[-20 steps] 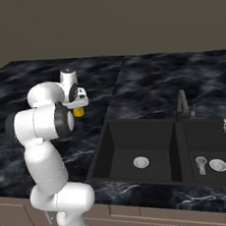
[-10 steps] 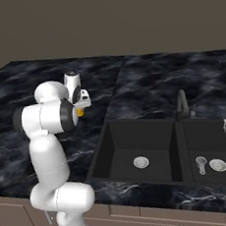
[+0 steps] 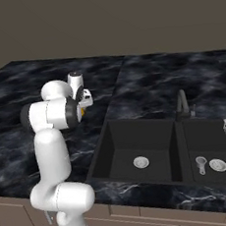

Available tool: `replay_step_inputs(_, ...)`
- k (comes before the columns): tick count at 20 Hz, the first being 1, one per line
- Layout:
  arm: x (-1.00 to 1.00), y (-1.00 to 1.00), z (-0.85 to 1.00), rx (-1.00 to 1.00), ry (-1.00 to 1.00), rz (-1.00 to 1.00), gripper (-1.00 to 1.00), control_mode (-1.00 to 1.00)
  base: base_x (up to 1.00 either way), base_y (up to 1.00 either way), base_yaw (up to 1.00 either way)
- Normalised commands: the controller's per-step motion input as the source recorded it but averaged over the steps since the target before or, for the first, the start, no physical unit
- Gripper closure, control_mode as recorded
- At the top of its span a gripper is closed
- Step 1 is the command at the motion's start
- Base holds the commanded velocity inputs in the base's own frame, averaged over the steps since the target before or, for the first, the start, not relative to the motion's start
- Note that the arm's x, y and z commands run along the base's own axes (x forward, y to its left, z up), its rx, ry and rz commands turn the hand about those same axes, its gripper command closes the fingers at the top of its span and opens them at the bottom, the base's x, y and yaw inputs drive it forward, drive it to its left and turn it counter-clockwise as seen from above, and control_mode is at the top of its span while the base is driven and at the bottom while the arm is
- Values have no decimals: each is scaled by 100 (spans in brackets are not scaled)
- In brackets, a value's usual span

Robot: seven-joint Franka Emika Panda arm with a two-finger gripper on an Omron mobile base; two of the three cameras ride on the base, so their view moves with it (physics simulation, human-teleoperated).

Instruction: Move any existing items from the left basin to the right basin for drying. Then move the mug from the counter to the left basin of the sink for washing.

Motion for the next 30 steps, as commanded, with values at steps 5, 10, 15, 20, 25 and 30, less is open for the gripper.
replay_step_inputs(5,30,0,-13,0,0,2,-100,-100,0,0,0)
replay_step_inputs(10,37,5,-17,0,0,0,-100,-100,0,0,0)
replay_step_inputs(15,19,3,-15,0,0,1,-100,-100,0,0,0)
replay_step_inputs(20,15,9,-18,0,0,0,-100,-100,0,0,0)
replay_step_inputs(25,21,8,-20,0,0,0,-100,-100,0,0,0)
replay_step_inputs(30,20,0,-14,0,0,3,-100,-100,0,0,0)
